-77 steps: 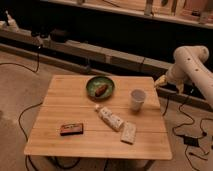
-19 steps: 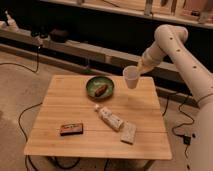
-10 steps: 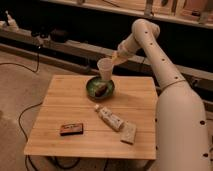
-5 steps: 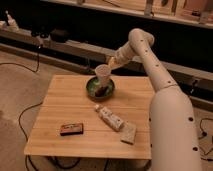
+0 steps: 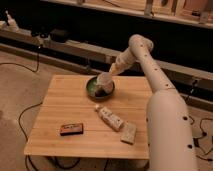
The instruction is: Place the ceramic cup in the ceramic bowl
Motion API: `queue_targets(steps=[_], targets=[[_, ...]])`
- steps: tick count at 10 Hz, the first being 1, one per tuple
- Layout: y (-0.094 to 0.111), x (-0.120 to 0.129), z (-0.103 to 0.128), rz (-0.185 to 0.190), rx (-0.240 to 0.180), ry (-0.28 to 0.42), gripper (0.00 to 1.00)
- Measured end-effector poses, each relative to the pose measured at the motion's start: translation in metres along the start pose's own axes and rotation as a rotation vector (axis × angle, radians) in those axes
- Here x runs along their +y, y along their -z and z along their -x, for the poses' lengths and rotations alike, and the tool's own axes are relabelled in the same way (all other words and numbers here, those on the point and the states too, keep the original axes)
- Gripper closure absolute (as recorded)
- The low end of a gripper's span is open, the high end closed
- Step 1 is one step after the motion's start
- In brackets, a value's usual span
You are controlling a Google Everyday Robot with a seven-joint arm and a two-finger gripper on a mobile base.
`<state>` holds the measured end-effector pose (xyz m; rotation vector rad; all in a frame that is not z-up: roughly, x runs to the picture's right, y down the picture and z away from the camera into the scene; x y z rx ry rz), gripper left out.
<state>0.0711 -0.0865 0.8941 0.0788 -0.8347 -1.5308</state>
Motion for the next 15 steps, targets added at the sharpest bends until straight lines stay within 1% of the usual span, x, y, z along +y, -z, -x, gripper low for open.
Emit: queue_targets(steps=[1,2,3,4,5,6,7,9,10,15], targets=[[-0.003,0.002,0.001,-0.004,-0.009,-0.006,0.97],[-0.004,0.003,0.002,-0.012,-0.013,-0.013,0.89],[-0.005,0.003,0.002,-0.027,-0.017,-0.022,0.79],[-0.007,0.003,0.004,-0.049,-0.027,-0.043,0.67],[-0.01,0.005,0.007,-0.06,-0.04,-0.059,0.58],[-0.013,0.008,0.01,-0.067,-0.052,-0.077,0.48],[-0.014,0.013,0.012,-0.072,-0.065,-0.098,0.36],[-0.014,0.018,0.014,-0.072,-0.08,-0.116,0.21],[-0.014,0.019,0.014,-0.071,-0.083,-0.118,0.2],[-0.014,0.02,0.014,-0.07,-0.083,-0.118,0.2]])
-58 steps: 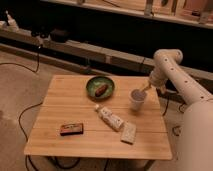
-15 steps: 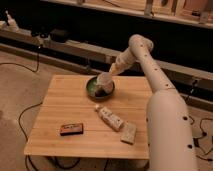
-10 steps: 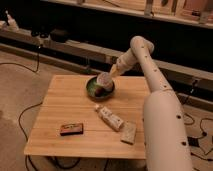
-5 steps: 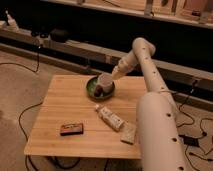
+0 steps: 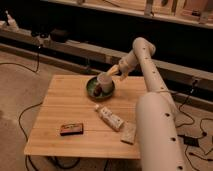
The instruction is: Place the ceramic cup in the ceramic bowl
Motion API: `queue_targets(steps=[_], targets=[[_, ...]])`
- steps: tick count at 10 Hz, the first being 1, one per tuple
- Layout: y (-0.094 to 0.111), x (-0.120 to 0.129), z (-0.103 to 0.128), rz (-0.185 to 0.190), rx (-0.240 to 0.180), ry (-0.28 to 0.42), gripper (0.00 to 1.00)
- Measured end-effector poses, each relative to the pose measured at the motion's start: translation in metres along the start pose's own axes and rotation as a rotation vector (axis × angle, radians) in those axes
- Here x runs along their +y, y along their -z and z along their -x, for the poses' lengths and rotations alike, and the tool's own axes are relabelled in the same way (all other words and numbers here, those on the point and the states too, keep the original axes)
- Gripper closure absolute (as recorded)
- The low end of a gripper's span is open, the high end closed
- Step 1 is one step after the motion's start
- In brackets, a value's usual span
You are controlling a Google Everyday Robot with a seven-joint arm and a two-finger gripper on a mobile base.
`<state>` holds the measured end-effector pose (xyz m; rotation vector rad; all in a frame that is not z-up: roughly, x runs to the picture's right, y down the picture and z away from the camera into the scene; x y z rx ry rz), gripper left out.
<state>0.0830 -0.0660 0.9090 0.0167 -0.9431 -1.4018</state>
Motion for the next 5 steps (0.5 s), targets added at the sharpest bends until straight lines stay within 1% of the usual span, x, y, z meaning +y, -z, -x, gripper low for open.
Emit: queue_targets(steps=[2,3,4,5], targets=[[0.001,0.0,0.0,0.005,-0.001,0.009,0.2],[0.004,0.001,-0.003,0.026,0.011,0.026,0.2],[0.01,0.006,-0.008,0.075,0.038,0.06,0.2],[0.014,0.009,-0.011,0.097,0.051,0.075,0.2]])
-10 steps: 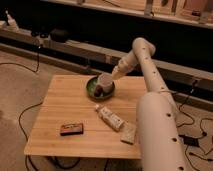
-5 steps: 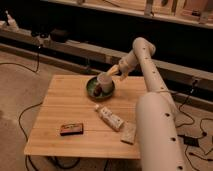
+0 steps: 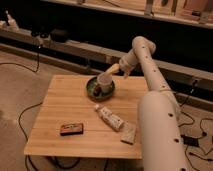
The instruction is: Place the ceramic cup in the ceramic bowl
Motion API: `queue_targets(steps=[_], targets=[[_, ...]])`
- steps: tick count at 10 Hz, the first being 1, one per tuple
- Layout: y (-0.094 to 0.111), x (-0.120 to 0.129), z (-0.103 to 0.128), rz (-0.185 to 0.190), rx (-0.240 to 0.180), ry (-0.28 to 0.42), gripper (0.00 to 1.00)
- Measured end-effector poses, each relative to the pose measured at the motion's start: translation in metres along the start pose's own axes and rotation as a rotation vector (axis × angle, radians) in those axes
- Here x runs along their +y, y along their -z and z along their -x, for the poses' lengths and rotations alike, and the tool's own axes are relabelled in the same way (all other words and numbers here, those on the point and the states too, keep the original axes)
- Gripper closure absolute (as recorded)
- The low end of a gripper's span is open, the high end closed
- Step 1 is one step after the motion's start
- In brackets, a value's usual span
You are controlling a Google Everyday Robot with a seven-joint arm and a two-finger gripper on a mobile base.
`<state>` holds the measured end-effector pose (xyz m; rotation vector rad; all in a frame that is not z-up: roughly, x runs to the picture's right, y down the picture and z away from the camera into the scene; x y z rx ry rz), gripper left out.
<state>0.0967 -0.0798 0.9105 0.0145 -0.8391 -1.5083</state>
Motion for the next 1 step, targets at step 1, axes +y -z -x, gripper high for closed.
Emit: queue_targets(steps=[1], targets=[[0.0012,0.0023,0.0,0.007,0.003,0.003,0.2]])
